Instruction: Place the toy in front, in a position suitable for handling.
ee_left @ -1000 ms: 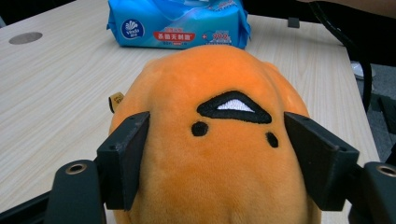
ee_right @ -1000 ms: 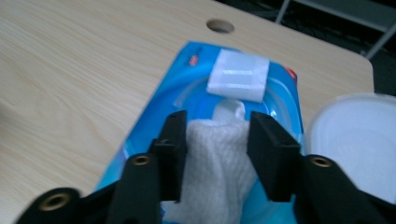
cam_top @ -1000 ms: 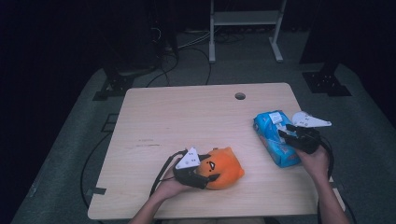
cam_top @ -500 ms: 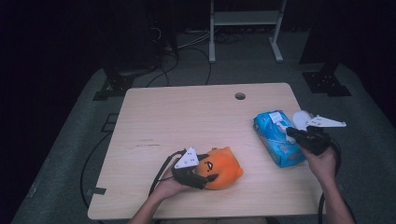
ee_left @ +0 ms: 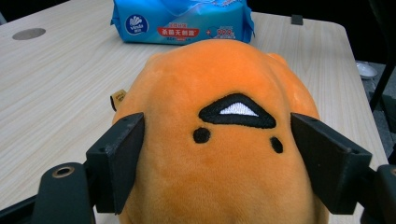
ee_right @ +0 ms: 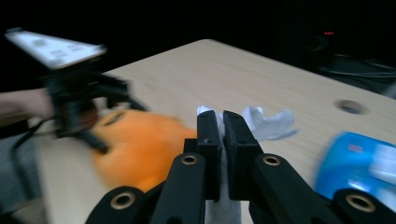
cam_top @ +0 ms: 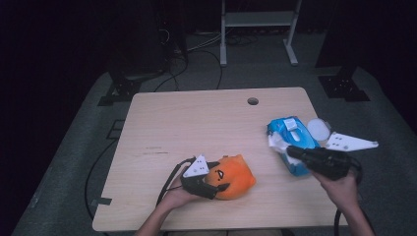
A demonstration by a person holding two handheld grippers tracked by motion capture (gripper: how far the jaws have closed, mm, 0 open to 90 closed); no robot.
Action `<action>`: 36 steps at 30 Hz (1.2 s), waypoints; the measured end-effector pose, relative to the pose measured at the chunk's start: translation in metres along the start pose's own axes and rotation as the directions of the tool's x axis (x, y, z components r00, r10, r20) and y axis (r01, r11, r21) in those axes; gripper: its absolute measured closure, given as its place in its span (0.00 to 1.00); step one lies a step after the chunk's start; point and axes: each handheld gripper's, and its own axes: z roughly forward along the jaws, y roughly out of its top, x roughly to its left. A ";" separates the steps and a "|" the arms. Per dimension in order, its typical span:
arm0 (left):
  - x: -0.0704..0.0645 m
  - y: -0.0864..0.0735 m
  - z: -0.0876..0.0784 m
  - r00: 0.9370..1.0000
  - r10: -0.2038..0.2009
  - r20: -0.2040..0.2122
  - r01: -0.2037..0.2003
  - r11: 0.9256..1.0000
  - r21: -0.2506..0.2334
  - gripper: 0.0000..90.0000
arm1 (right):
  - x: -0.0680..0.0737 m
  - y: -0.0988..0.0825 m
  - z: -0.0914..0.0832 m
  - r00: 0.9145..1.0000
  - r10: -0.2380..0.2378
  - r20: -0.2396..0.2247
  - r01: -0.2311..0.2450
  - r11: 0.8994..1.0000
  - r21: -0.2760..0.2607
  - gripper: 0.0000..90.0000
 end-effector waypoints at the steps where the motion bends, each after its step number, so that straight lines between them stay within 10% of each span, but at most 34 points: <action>1: 0.000 0.000 0.000 1.000 -0.001 0.001 0.001 1.000 0.000 0.23 | 0.009 0.001 0.006 0.999 -0.005 -0.052 0.005 1.000 0.003 0.95; 12: 0.001 -0.003 0.000 1.000 0.001 0.009 -0.001 1.000 -0.016 0.22 | 0.031 -0.004 0.065 0.944 0.064 -0.324 -0.015 0.989 0.149 0.95; 18: 0.001 -0.003 0.000 1.000 0.009 0.012 -0.009 1.000 -0.011 0.22 | 0.025 -0.019 0.102 0.971 0.009 -0.239 0.047 0.973 0.228 0.89; 22: 0.001 -0.003 0.000 1.000 0.014 0.025 -0.014 1.000 -0.005 0.22 | 0.038 -0.021 0.111 0.974 -0.092 -0.209 0.134 0.971 0.196 0.72; 29: -0.001 -0.001 0.002 0.998 0.054 0.044 -0.055 0.998 0.033 0.18 | 0.055 -0.023 0.129 0.954 -0.223 -0.202 0.262 0.945 0.196 0.66; 34: 0.002 0.011 -0.007 0.998 -0.008 0.065 0.001 0.995 0.096 0.07 | 0.057 -0.035 0.134 0.959 -0.195 -0.207 0.236 0.951 0.197 0.78; 36: -0.001 0.009 -0.008 0.997 0.050 0.054 -0.055 0.993 0.107 0.10 | 0.058 -0.033 0.132 0.960 -0.198 -0.198 0.240 0.946 0.218 0.84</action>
